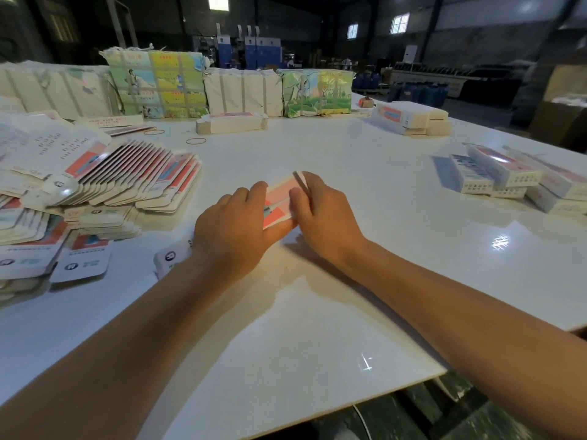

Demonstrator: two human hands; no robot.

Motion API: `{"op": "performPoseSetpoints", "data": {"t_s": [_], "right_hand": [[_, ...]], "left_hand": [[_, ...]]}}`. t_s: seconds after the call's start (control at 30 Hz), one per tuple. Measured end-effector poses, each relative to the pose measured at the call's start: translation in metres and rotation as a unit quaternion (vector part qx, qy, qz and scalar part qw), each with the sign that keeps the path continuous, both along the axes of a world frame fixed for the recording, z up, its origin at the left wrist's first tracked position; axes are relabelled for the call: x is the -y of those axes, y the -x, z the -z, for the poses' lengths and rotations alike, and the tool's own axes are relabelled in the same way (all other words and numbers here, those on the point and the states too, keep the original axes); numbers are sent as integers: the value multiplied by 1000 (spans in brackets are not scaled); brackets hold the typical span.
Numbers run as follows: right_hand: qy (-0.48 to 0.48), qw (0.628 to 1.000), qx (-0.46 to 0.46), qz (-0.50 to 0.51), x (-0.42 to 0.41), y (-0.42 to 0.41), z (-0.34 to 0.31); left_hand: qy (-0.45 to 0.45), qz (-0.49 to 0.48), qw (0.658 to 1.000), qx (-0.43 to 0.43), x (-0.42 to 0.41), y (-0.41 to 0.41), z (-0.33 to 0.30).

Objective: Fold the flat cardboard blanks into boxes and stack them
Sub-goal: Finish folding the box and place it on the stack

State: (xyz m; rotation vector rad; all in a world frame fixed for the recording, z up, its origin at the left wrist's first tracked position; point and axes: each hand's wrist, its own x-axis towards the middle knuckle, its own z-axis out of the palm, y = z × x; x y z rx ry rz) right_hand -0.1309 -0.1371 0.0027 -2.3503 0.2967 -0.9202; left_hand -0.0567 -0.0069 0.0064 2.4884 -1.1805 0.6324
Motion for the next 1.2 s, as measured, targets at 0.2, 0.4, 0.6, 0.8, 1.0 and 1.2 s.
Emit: {"op": "performPoseSetpoints", "data": {"t_s": [0.2, 0.4, 0.6, 0.8, 1.0, 1.2], "right_hand": [[-236, 970, 26, -54, -4, -2, -5], [-375, 917, 77, -113, 4, -1, -9], [-366, 917, 88, -132, 6, -1, -7], [-298, 944, 72, -120, 5, 1, -6], [-222, 969, 76, -71, 2, 4, -5], [-181, 978, 90, -55, -1, 7, -8]], "left_hand": [[-29, -22, 999, 41, -4, -3, 1], [-6, -11, 999, 34, -6, -2, -3], [-3, 12, 1000, 26, -10, 1, -5], [-44, 18, 998, 48, -13, 5, -5], [-61, 18, 995, 72, -14, 5, -5], [-47, 3, 995, 83, -12, 5, -5]]}}
